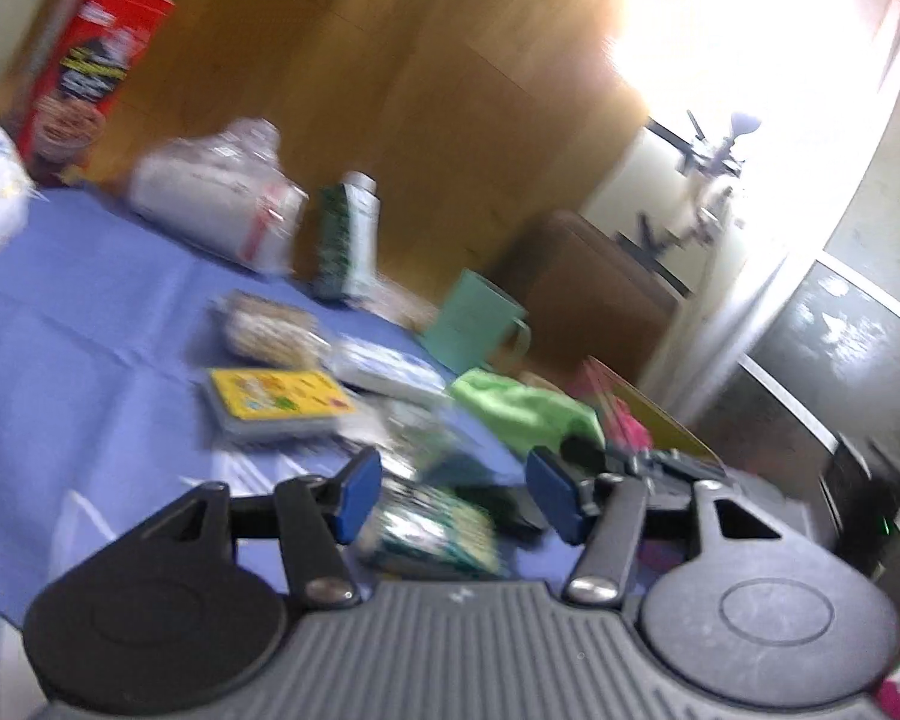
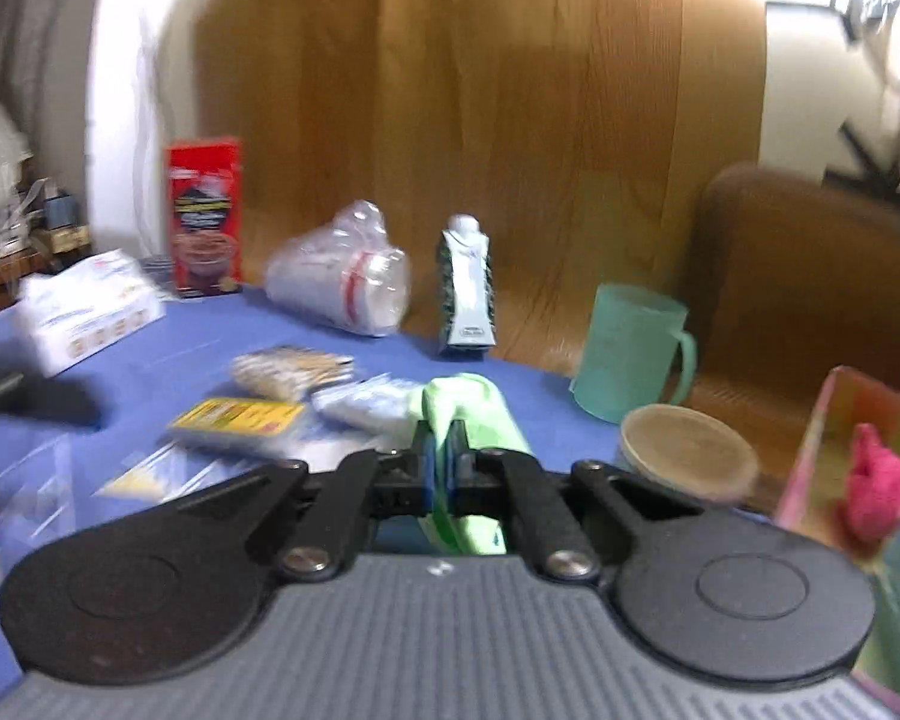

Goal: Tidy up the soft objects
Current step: 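Grasp the green cloth with the right gripper and lift it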

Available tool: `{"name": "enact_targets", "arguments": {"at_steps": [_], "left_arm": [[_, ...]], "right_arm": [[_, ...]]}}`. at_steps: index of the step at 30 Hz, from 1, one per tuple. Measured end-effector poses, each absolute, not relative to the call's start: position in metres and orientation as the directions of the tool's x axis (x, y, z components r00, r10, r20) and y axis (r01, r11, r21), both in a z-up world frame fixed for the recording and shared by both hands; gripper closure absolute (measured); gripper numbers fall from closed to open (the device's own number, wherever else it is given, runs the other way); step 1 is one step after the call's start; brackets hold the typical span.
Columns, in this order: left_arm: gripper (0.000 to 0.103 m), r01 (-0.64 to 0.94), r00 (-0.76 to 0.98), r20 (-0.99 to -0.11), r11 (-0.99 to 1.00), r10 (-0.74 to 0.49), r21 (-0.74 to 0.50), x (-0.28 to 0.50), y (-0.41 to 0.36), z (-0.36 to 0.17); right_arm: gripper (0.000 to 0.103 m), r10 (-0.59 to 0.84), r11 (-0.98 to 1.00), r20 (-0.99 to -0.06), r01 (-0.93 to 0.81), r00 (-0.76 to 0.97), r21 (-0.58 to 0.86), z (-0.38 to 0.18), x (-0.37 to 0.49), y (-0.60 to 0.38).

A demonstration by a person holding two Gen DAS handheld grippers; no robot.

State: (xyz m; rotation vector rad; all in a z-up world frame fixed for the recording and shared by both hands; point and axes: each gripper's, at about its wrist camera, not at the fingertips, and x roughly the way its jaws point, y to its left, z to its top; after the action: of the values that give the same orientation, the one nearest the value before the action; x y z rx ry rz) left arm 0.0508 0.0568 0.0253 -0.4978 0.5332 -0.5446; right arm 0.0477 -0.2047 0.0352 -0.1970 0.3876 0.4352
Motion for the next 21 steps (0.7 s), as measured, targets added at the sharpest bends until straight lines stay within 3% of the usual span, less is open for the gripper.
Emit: {"name": "enact_targets", "arguments": {"at_steps": [4,9,13,14,16,17,19,21], "left_arm": [[0.033,0.421,0.635,-0.369,0.704,-0.679,-0.572,0.044,0.021,0.026],[0.032,0.484,0.527,-0.500,0.727,-0.687,-0.487,0.033,-0.029,0.019],[0.051,0.473,0.473,-0.611,0.768,-0.635,-0.431,0.027,-0.051,0.003],[0.052,0.458,0.476,-0.617,0.775,-0.627,-0.435,0.025,-0.049,-0.001],[0.053,0.420,0.479,-0.617,0.780,-0.624,-0.463,0.025,-0.042,-0.005],[0.053,0.403,0.482,-0.616,0.782,-0.623,-0.475,0.025,-0.038,-0.005],[0.053,0.377,0.495,-0.617,0.791,-0.611,-0.481,0.027,-0.033,-0.005],[0.057,0.369,0.508,-0.617,0.799,-0.601,-0.475,0.030,-0.033,-0.006]], "right_arm": [[0.097,0.407,0.855,-0.442,-0.504,0.799,-0.123,0.022,-0.009,-0.215],[0.097,0.478,0.828,-0.508,-0.560,0.717,-0.012,0.001,-0.049,-0.221],[0.090,0.544,0.783,-0.518,-0.621,0.660,0.033,-0.007,-0.053,-0.220],[0.089,0.543,0.783,-0.516,-0.622,0.663,0.024,-0.007,-0.054,-0.219],[0.078,0.545,0.780,-0.523,-0.624,0.655,0.032,-0.006,-0.052,-0.220],[0.058,0.548,0.780,-0.531,-0.624,0.646,0.047,-0.007,-0.050,-0.221],[0.030,0.513,0.808,-0.535,-0.588,0.671,0.037,-0.012,-0.048,-0.221],[0.030,0.479,0.831,-0.528,-0.557,0.701,0.014,-0.015,-0.045,-0.223]]}}
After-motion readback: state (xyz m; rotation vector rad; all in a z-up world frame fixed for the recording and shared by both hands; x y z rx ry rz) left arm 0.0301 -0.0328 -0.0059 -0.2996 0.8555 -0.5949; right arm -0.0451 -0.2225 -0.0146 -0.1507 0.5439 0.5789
